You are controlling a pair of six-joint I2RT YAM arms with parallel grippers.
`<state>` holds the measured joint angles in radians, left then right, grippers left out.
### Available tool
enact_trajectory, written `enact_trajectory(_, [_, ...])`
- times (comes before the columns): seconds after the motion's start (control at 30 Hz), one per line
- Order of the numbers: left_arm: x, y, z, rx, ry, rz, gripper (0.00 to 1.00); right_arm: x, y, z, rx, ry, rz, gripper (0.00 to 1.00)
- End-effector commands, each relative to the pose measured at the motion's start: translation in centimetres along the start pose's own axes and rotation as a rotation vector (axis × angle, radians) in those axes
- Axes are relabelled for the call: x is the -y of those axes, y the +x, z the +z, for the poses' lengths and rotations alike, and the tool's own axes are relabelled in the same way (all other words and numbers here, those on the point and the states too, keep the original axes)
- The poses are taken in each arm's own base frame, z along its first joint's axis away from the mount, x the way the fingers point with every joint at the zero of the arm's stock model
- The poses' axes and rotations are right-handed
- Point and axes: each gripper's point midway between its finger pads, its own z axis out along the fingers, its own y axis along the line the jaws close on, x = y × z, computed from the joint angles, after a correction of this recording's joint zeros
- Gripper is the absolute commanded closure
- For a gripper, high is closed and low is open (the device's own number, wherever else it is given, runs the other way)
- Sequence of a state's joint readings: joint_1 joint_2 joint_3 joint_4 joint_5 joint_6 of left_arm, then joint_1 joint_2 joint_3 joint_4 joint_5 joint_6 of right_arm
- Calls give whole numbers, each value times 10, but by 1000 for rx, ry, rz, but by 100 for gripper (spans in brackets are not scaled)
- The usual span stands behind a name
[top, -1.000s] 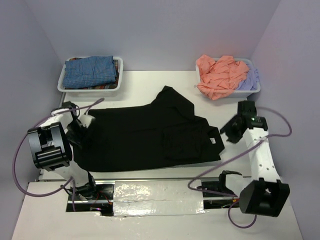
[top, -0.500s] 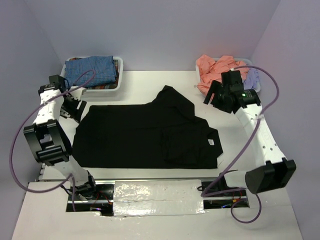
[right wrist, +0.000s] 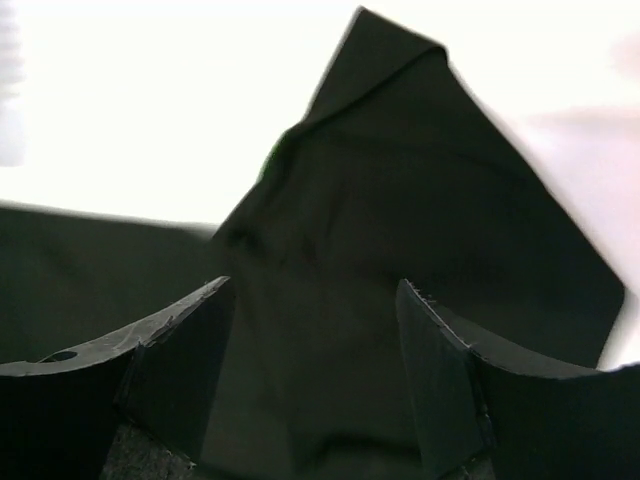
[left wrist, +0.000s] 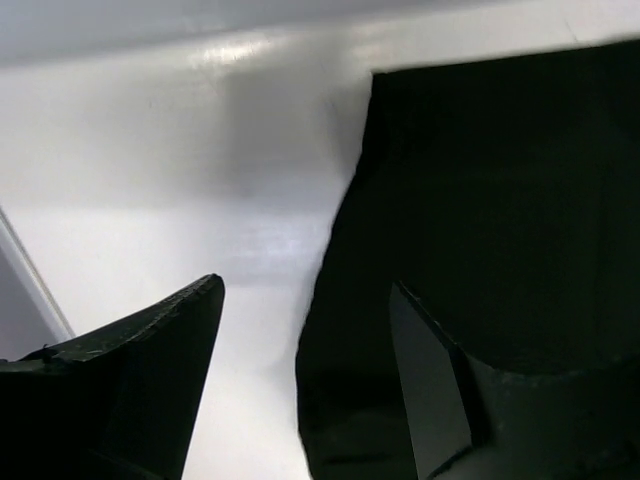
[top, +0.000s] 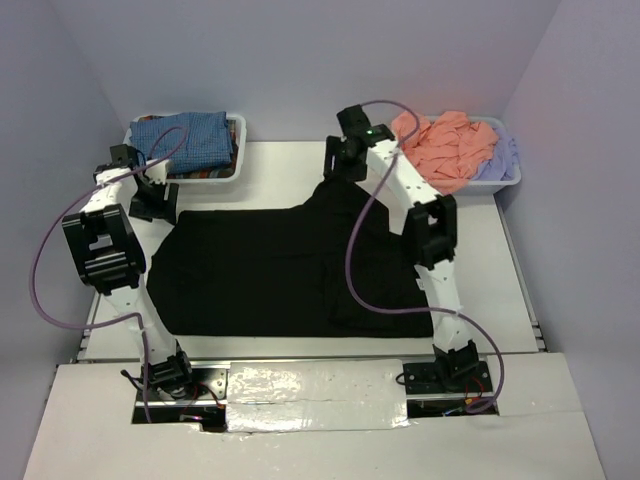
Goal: Fold and stack the long sleeve shirts
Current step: Fold the shirt
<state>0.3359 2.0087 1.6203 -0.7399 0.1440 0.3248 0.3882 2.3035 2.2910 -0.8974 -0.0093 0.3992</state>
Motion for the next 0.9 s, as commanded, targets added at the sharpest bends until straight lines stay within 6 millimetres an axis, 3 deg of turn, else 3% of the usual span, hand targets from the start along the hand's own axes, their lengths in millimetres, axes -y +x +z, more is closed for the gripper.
enact_trajectory(0.0, [-6,-21,18,69,1,-49,19,10,15,35,-83,46,87,28])
enact_trajectory(0.07, [-5,-21,26,73,7,-55,14,24,16,59,-59,112,108,28])
enact_trajectory(0.2, [-5,-20,40,61,1,-34,12,39,5,70,19,186,116,28])
enact_trajectory(0.47, [9,-27,46,95,72,-44,13,40,-30,49,140,206,88,28])
enact_trajectory(0.63, [24,-35,47,134,142,-64,13,53,-37,46,171,275,94,28])
enact_trajectory(0.73, [25,-34,52,130,146,-82,13,63,-28,58,140,295,106,28])
enact_trajectory(0.87, [32,-21,65,78,176,-134,14,75,13,90,-6,307,96,27])
